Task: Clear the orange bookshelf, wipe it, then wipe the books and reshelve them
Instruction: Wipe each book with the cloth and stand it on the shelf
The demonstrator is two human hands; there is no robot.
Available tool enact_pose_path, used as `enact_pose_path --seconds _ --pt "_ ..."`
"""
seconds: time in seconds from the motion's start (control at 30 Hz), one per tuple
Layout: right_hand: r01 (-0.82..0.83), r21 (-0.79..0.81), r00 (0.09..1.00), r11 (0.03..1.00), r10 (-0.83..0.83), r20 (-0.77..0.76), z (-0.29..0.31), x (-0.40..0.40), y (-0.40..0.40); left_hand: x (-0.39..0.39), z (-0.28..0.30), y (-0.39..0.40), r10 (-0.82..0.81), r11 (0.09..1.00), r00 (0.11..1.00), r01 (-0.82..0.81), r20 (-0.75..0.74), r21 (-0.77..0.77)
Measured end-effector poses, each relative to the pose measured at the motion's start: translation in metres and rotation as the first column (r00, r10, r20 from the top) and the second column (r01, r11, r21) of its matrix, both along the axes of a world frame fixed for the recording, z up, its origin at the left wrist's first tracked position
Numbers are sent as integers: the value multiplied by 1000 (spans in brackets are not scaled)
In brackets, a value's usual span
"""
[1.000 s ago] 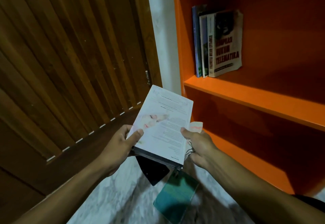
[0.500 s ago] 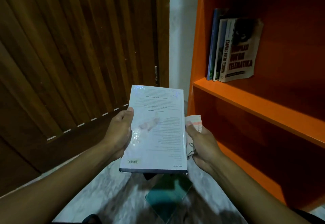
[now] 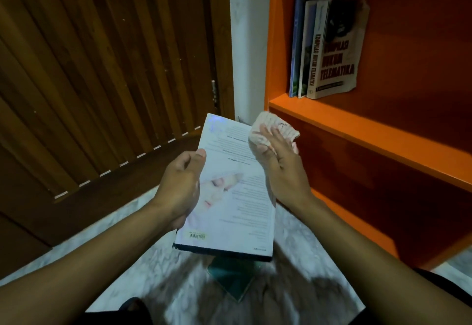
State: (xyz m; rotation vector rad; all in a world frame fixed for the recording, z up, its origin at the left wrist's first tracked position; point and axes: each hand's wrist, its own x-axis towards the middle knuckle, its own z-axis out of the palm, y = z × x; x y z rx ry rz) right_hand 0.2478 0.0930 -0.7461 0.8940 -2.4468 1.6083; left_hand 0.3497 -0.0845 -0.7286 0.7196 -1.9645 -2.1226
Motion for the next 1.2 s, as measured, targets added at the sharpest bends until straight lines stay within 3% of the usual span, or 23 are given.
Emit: enact_pose_path --seconds 0.17,0.3,0.5,0.6,0.67,0.8,0.87,0.93,1.1,1.2 --pt "-233 106 964 967 244 -108 -24 23 -5 -8 5 -20 156 984 987 -152 -32 95" --pt "-310 107 950 945 313 -15 -39 40 -2 -9 8 -41 306 946 951 -298 -45 126" --pt "-446 75 892 892 436 123 -36 54 1 -4 5 -62 349 935 935 -344 -57 80" --pt "-337 -40 924 941 339 179 -21 50 1 1 5 -61 328 944 944 -326 -43 42" --pt "-138 -147 941 979 176 289 -12 42 0 5 8 -54 278 961 960 -278 -29 4" --pt "242 -317 856 917 -48 515 3 23 -4 12 9 -36 151 988 988 -151 -16 -37" --pt "334 -379 875 863 -134 465 10 16 -8 13 7 -23 78 997 997 -78 -4 -6" --pt "324 -402 916 856 -177 360 17 12 -15 12 4 -9 4 1000 1000 -5 23 11" --pt "65 -142 990 988 -46 132 10 22 -38 10 -1 22 -103 993 994 100 46 57" --pt "-61 -57 993 996 67 99 -4 37 -46 6 -1 23 -32 992 998 24 62 121"
